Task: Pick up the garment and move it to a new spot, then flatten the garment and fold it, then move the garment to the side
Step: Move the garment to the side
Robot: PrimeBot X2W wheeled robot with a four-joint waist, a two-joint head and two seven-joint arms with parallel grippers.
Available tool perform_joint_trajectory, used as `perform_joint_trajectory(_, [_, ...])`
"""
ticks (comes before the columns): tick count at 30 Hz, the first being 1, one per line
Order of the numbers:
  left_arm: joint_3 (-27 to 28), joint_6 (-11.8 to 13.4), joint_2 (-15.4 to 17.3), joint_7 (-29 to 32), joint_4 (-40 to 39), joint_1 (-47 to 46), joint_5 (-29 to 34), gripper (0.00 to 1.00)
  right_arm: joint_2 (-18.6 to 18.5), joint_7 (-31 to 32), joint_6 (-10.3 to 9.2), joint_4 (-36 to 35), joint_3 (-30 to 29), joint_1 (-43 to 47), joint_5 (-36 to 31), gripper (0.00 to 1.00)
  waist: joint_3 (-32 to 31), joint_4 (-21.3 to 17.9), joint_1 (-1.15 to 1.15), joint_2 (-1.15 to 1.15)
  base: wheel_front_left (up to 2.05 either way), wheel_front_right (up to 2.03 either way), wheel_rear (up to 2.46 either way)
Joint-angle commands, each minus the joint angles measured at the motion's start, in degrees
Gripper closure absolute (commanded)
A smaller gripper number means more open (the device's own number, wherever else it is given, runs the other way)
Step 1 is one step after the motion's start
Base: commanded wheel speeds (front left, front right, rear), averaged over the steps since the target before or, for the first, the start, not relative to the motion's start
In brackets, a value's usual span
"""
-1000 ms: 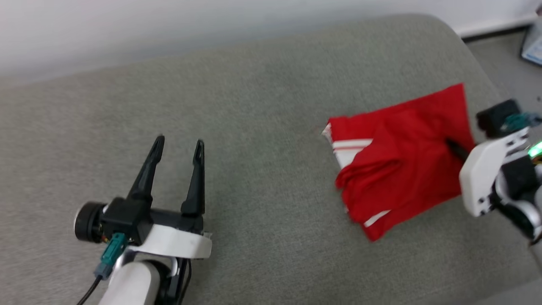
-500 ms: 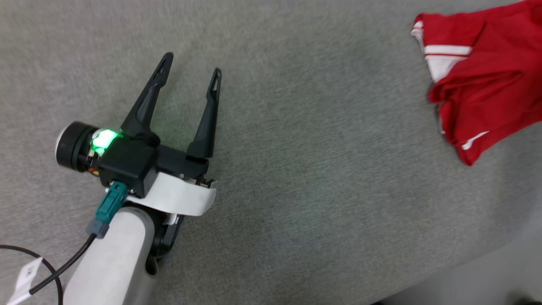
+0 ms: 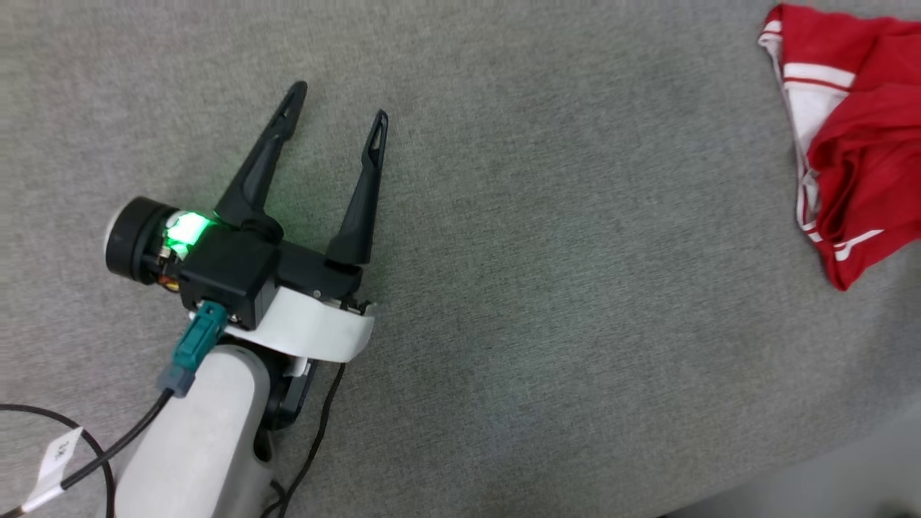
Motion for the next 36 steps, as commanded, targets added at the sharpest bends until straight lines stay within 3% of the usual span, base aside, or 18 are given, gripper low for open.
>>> perform_joint_trajectory(1, [-0.12,0.33,-0.25,-0.49,0.30,0.71,-0.15,0.00,0.12,-1.00,-0.08,0.12,-0.24,-0.05,-1.15,0.00,-2.11,0.04,-0.01,0.00,0.00,0.00,0.00])
perform_joint_trajectory(5, [-0.39,0.73,-1.12,-1.87,2.14,2.85,-1.32,0.00,1.77,-3.79,-0.08,0.00,-1.77,2.86,-2.59,0.00,-7.25,0.38,-0.01,0.00,0.00,0.00,0.00])
perform_joint_trajectory(11, [0.45,2.66,-2.67,-4.02,5.21,8.89,-3.66,0.00,5.69,-4.73,-0.08,-5.81,-1.37,10.73,-3.40,0.00,-16.19,1.46,-0.01,0.00,0.00,0.00,0.00])
perform_joint_trajectory(18, [2.22,5.47,-3.80,-5.30,7.93,15.86,-6.19,0.00,12.03,-1.16,-0.07,-19.97,-0.55,24.44,-0.81,0.00,-22.83,4.48,-0.01,0.00,0.00,0.00,0.00])
perform_joint_trajectory(27, [4.68,6.98,-4.31,-6.50,10.86,19.78,-7.84,0.00,20.77,3.29,-0.07,-39.26,1.54,37.50,3.13,0.00,-27.12,10.98,-0.01,0.00,0.00,0.00,0.00])
perform_joint_trajectory(36, [8.50,7.66,-2.65,-7.14,12.65,23.87,-8.38,0.00,23.71,4.23,-0.07,-50.18,5.43,44.40,5.98,0.00,-31.41,15.82,-0.01,0.00,0.00,0.00,0.00])
